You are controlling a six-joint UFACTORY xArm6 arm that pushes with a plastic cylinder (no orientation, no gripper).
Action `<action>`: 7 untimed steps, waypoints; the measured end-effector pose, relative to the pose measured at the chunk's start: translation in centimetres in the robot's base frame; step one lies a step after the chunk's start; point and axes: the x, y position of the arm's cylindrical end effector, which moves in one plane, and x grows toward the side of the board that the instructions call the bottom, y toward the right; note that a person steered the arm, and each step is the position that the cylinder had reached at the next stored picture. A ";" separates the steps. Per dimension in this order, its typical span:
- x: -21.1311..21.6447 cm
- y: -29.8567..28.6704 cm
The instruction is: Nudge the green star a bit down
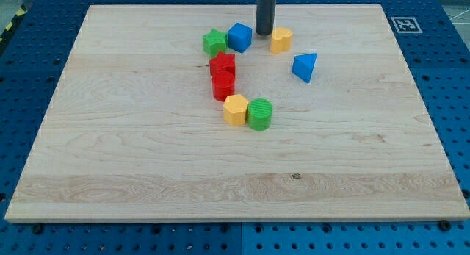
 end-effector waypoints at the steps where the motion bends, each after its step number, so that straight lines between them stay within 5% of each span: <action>1: -0.6 -0.8; 7: 1.2 -13.8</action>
